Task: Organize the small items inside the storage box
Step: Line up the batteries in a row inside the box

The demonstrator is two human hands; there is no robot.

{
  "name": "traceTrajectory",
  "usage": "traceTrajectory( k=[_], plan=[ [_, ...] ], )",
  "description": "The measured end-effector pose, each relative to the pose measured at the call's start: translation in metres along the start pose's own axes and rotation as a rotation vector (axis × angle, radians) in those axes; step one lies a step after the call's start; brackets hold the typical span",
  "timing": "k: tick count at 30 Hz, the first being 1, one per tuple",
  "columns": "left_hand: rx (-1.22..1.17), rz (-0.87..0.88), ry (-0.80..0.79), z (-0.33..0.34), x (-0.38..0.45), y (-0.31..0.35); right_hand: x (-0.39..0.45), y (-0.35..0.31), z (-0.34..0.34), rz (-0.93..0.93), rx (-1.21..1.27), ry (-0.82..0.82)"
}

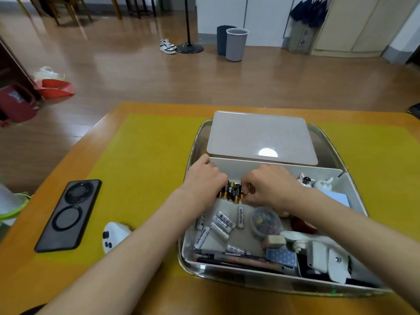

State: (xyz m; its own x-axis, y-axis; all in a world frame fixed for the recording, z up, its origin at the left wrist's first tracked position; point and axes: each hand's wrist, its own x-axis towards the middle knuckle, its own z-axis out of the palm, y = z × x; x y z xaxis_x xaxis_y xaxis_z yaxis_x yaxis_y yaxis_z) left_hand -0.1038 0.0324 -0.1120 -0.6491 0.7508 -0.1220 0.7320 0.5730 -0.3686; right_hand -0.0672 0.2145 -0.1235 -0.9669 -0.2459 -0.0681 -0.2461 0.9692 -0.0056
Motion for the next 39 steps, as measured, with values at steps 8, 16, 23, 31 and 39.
traceTrajectory(
  k=[8,16,23,31,39],
  plan=[
    [-0.302,0.027,-0.021,-0.008,-0.016,-0.016,-0.025,-0.022,-0.006,-0.086,0.107,-0.108],
    [-0.536,-0.082,0.223,-0.028,-0.068,-0.047,-0.025,-0.047,0.003,-0.036,-0.064,-0.102],
    [-0.524,-0.162,0.207,-0.012,-0.086,-0.059,-0.023,-0.043,-0.006,0.063,0.059,-0.162],
    [-0.538,-0.222,0.201,-0.006,-0.083,-0.056,0.009,-0.091,-0.004,0.079,0.342,-0.099],
    [-0.545,-0.100,0.309,-0.011,-0.078,-0.052,-0.012,-0.065,-0.001,0.106,0.260,-0.114]
  ],
)
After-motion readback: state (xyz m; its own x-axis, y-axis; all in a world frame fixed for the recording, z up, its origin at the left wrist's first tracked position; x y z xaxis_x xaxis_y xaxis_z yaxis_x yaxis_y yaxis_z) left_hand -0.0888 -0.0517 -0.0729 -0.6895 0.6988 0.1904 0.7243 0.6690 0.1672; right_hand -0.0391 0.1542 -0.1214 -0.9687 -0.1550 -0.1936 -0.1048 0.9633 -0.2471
